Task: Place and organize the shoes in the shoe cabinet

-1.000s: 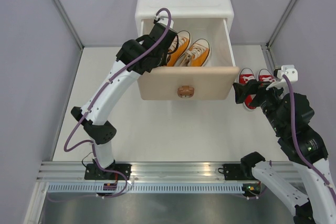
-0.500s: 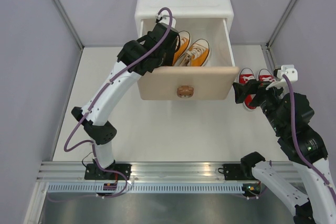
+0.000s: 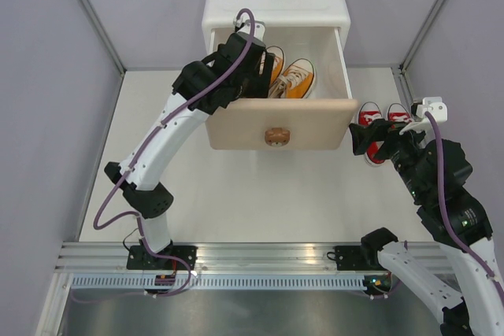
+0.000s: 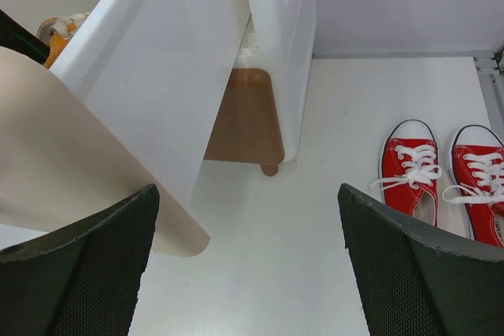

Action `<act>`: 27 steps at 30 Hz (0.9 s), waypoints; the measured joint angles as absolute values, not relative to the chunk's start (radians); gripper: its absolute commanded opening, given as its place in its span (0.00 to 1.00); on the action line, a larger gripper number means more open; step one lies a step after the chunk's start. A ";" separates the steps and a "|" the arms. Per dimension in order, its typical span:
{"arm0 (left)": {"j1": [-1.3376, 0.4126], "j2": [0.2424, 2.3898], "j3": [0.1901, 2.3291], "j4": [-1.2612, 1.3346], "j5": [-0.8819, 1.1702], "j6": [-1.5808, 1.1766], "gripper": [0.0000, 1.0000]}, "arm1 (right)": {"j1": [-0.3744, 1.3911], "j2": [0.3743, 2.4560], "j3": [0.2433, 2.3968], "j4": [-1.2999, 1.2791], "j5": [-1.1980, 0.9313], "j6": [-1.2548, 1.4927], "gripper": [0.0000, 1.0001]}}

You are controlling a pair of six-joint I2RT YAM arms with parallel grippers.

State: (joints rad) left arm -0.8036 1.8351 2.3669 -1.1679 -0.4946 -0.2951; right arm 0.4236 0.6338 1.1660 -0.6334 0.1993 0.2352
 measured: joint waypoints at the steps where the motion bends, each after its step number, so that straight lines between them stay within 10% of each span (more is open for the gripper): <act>1: -0.804 1.833 2.366 -1.164 -0.490 -0.296 0.87 | 0.424 0.634 1.168 -0.632 0.199 0.235 0.98; 27: -0.802 1.712 2.366 -1.066 -0.285 -0.378 0.98 | 0.424 0.592 1.175 -0.588 0.200 0.235 0.98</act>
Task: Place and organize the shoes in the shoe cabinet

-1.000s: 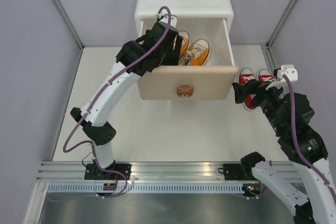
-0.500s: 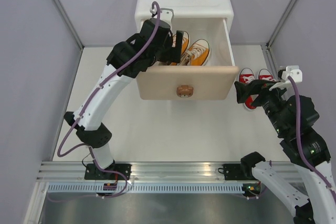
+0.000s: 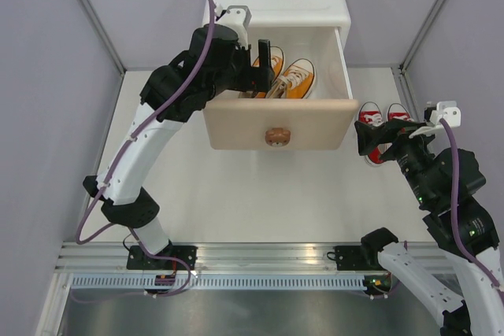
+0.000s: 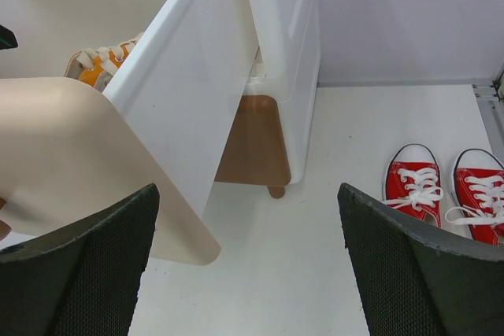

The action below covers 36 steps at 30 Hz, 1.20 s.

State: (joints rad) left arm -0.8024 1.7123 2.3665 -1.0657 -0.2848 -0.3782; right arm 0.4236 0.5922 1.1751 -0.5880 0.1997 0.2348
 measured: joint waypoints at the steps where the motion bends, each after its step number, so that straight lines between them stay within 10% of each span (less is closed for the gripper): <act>1: -0.802 1.709 2.366 -1.063 -0.280 -0.381 0.98 | 0.424 0.592 1.175 -0.588 0.200 0.235 0.98; 36: -0.800 1.391 2.217 -0.927 -0.232 -0.410 0.98 | 0.424 0.591 1.362 -0.665 0.177 0.210 0.98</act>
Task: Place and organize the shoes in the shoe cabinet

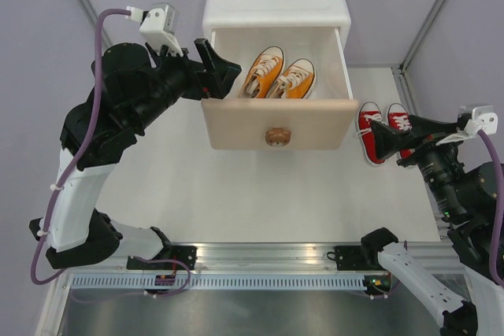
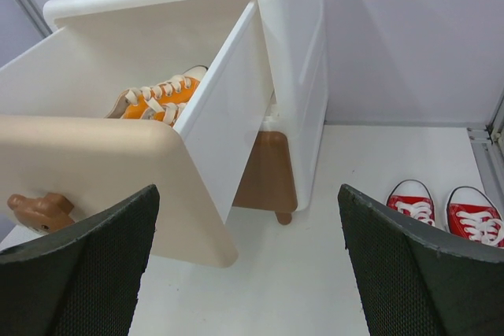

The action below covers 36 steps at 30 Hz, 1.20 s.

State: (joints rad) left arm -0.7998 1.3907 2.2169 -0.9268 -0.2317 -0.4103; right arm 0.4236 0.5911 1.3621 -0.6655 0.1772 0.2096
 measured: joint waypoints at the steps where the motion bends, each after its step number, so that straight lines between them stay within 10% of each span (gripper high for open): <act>1: -0.800 1.367 2.192 -0.925 -0.239 -0.410 0.98 | 0.424 0.591 1.362 -0.672 0.169 0.207 0.98; 36: -0.800 0.874 1.475 -0.911 -0.209 -0.358 0.97 | 0.424 0.611 1.285 -0.790 -0.074 0.194 0.98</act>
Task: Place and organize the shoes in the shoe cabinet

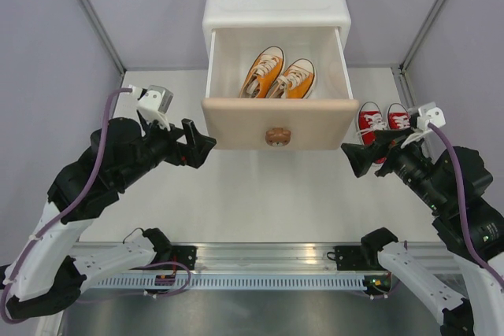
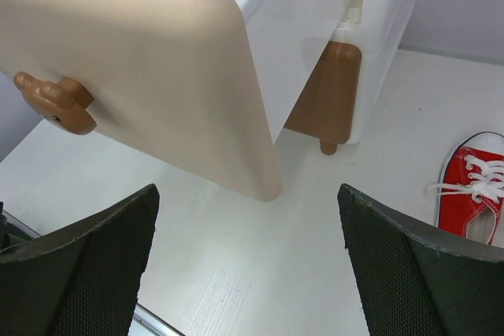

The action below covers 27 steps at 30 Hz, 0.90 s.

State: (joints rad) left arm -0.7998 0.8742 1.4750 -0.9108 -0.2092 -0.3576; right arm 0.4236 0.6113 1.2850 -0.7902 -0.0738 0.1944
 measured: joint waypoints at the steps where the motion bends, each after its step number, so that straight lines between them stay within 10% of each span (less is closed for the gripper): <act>1: -0.800 0.874 1.469 -0.911 -0.207 -0.357 0.97 | 0.424 0.618 1.282 -0.787 -0.082 0.195 0.98; 27: -0.805 0.995 1.449 -0.853 -0.295 -0.358 0.95 | 0.426 0.753 1.261 -0.653 -0.033 0.220 0.98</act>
State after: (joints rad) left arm -0.8055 0.9947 1.4487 -0.8532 -0.2955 -0.3584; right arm 0.4259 0.7528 1.2610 -0.6525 -0.0334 0.2203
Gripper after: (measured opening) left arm 0.954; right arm 0.979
